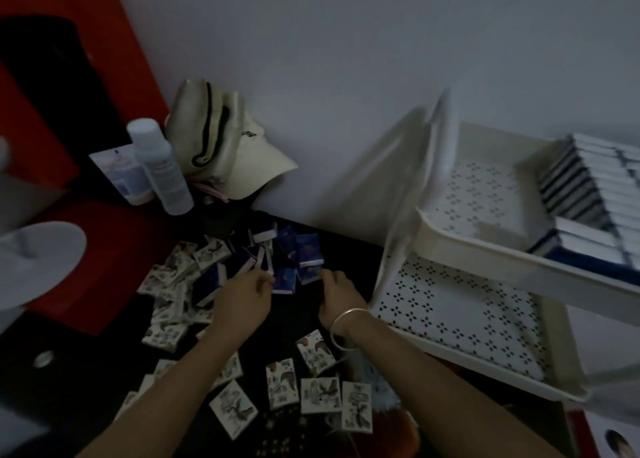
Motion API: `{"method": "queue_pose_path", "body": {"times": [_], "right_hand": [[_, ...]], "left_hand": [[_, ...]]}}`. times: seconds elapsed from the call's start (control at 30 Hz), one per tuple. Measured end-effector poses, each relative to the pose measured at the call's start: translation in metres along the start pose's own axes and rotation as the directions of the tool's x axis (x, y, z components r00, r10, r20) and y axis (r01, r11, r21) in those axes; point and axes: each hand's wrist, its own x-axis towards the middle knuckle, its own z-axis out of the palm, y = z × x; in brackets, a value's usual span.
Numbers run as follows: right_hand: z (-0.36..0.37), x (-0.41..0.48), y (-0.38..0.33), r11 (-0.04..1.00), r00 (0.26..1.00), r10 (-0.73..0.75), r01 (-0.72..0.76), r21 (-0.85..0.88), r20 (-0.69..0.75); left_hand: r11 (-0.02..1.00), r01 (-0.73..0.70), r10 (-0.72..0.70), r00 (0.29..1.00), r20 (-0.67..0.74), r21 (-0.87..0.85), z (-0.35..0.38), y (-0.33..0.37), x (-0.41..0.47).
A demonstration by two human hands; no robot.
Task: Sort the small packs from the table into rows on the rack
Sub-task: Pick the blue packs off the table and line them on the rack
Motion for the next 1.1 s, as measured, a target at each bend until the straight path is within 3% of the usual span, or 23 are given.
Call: {"method": "queue_pose_path", "body": {"times": [0.1,0.17,0.27,0.37,0.53,0.73,0.83,0.93,1.03,1.1], "right_hand": [[0.009,0.041,0.0,0.997,0.996,0.072,-0.072,-0.009,0.057],[0.015,0.066,0.002,0.996,0.997,0.079,-0.081,0.045,0.025],[0.021,0.092,0.006,0.993,0.997,0.058,-0.053,0.102,-0.043],[0.026,0.109,0.012,0.997,0.997,0.075,-0.074,0.029,-0.017],[0.031,0.119,0.015,0.998,0.998,0.064,-0.064,-0.014,-0.015],[0.03,0.115,0.008,0.977,0.971,0.183,-0.162,0.141,-0.153],[0.029,0.11,0.005,0.965,0.967,0.24,-0.228,0.131,-0.082],[0.026,0.096,0.011,0.959,0.965,0.257,-0.249,0.132,-0.044],[0.016,0.075,0.016,0.962,0.969,0.235,-0.22,0.164,-0.077],[0.006,0.058,0.01,0.958,0.97,0.174,-0.127,0.258,-0.169]], "left_hand": [[0.94,-0.183,0.177,0.983,0.047,0.287,0.017,-0.015,0.02],[0.88,-0.277,0.248,0.961,0.123,0.385,0.023,-0.017,0.034],[0.841,-0.345,0.309,0.939,0.153,0.417,0.032,-0.018,0.052],[0.801,-0.383,0.344,0.923,0.169,0.459,0.039,-0.022,0.067],[0.692,-0.467,0.338,0.883,0.324,0.55,0.055,-0.023,0.083],[0.659,-0.471,0.321,0.881,0.347,0.586,0.059,-0.015,0.085],[0.668,-0.54,0.449,0.841,0.301,0.513,0.06,-0.014,0.075],[0.799,-0.461,0.427,0.887,0.177,0.385,0.058,-0.017,0.053],[0.981,-0.192,0.191,0.978,0.084,-0.002,0.042,-0.014,0.031],[0.955,0.023,-0.006,0.998,0.058,-0.294,0.027,-0.01,0.019]]}}
